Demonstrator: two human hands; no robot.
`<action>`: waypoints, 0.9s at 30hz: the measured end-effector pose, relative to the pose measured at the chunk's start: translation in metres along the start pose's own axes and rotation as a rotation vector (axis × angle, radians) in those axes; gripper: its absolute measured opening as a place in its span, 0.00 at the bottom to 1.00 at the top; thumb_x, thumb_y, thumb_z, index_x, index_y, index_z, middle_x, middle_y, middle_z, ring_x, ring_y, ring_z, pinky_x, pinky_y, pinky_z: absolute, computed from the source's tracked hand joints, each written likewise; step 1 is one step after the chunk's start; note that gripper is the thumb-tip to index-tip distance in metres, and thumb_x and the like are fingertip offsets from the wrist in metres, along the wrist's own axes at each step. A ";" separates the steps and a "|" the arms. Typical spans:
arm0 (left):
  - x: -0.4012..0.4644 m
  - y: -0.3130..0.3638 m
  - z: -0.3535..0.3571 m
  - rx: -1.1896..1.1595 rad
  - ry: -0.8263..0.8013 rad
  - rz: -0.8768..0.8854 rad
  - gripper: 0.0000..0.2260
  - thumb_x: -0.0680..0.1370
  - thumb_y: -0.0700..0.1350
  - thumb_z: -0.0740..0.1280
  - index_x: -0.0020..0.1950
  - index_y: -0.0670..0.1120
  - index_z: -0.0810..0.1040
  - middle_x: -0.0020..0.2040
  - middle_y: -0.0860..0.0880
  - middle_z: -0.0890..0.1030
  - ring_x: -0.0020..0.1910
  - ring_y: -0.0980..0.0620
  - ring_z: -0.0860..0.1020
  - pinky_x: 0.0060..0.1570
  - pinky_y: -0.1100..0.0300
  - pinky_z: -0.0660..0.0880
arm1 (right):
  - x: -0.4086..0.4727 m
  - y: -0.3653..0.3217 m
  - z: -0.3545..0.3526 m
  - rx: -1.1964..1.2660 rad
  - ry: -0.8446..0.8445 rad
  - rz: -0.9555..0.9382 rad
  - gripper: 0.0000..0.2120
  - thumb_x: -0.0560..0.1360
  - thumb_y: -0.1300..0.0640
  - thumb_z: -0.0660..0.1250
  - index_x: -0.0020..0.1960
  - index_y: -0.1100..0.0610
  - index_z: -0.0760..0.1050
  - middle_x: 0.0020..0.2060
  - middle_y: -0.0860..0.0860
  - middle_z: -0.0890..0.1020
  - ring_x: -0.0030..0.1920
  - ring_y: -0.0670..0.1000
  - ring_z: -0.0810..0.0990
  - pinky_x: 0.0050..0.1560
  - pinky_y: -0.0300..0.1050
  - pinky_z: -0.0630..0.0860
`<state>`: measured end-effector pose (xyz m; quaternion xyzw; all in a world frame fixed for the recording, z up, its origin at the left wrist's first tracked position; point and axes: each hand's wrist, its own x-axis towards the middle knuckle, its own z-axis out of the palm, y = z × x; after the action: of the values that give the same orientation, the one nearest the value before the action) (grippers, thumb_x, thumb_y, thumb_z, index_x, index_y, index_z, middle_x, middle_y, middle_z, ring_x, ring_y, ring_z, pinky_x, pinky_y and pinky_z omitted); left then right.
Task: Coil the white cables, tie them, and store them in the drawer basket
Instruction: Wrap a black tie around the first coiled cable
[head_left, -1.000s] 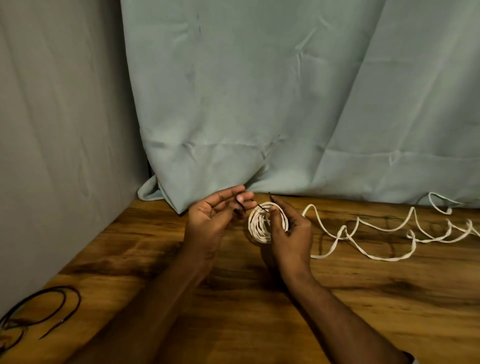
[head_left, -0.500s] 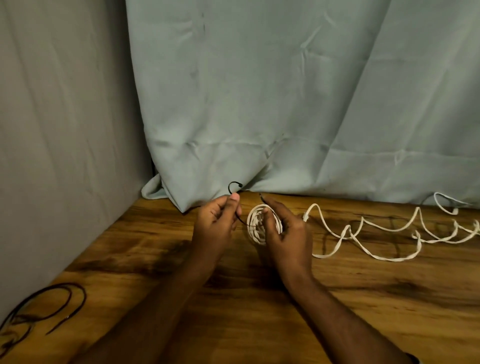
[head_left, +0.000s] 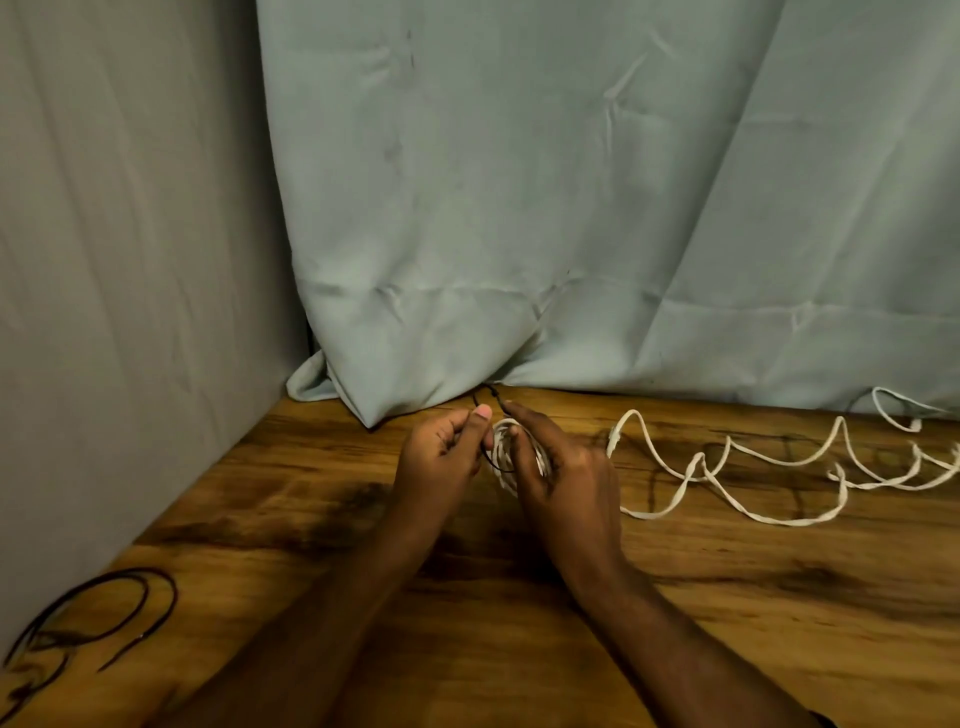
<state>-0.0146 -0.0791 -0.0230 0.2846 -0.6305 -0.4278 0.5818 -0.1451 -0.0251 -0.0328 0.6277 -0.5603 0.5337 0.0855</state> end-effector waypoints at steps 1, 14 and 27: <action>0.000 -0.001 0.000 0.004 -0.005 -0.002 0.18 0.74 0.61 0.64 0.33 0.49 0.76 0.29 0.41 0.68 0.27 0.49 0.63 0.29 0.57 0.60 | 0.000 0.000 0.000 -0.004 -0.002 -0.001 0.17 0.83 0.47 0.61 0.69 0.45 0.81 0.54 0.46 0.88 0.46 0.47 0.87 0.43 0.39 0.77; 0.000 -0.003 -0.001 0.131 0.026 0.023 0.17 0.77 0.55 0.63 0.32 0.48 0.75 0.23 0.55 0.71 0.24 0.59 0.66 0.31 0.61 0.61 | 0.001 0.000 -0.002 -0.035 -0.008 -0.007 0.18 0.83 0.47 0.61 0.69 0.44 0.80 0.53 0.46 0.89 0.45 0.47 0.86 0.41 0.35 0.71; -0.003 0.002 -0.001 0.193 0.000 0.082 0.17 0.83 0.46 0.63 0.33 0.50 0.74 0.21 0.58 0.70 0.22 0.63 0.66 0.30 0.63 0.62 | 0.000 0.001 0.001 -0.032 -0.015 -0.009 0.20 0.82 0.42 0.57 0.70 0.43 0.80 0.49 0.47 0.89 0.41 0.49 0.86 0.38 0.45 0.79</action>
<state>-0.0129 -0.0753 -0.0225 0.3132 -0.6799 -0.3410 0.5686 -0.1450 -0.0264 -0.0335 0.6326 -0.5665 0.5196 0.0939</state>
